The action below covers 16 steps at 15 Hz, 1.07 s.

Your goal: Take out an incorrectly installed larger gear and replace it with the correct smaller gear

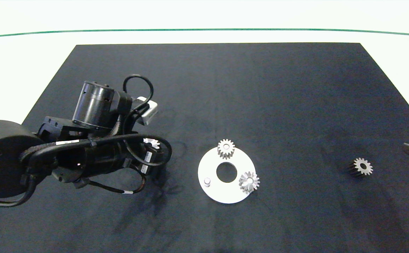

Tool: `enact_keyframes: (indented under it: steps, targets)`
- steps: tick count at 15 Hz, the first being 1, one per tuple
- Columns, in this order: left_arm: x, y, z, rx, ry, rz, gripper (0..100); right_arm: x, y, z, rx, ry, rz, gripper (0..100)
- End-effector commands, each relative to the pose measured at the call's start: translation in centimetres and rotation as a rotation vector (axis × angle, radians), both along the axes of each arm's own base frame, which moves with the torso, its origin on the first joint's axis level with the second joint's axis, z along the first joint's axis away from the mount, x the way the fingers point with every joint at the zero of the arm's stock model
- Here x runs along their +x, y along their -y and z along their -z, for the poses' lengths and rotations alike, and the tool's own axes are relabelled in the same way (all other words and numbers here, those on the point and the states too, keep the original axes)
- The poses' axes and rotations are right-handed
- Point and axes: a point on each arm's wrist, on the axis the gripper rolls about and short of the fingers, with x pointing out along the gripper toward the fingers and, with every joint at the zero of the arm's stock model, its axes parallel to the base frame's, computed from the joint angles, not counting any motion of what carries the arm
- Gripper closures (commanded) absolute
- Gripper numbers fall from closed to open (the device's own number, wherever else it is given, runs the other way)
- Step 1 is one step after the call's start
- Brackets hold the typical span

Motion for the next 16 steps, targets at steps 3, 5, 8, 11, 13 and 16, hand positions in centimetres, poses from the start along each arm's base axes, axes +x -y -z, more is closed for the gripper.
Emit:
enact_keyframes:
  steps: [3,5,8,11,13,16]
  targets:
    - [-0.1,-1.9,0.4,-0.010,-0.024,-0.033,84,0.2,0.0,0.1,0.001,-0.011,0.000,0]
    - [-0.3,-2.2,0.8,-0.008,-0.038,-0.031,84,0.3,0.0,0.2,0.001,-0.016,0.000,0]
    - [0.0,-2.8,1.2,-0.014,-0.051,-0.045,84,0.3,0.0,0.3,0.000,-0.019,0.001,0]
    - [0.2,-3.4,2.1,-0.037,-0.043,-0.043,84,0.3,0.0,0.3,0.000,-0.019,0.001,0]
    - [0.2,-3.6,2.3,-0.038,-0.042,-0.050,0,0.3,0.0,0.5,0.000,-0.027,0.001,0]
    - [0.1,-3.8,2.2,-0.044,-0.040,-0.045,0,0.3,0.0,0.7,0.000,-0.033,0.001,0]
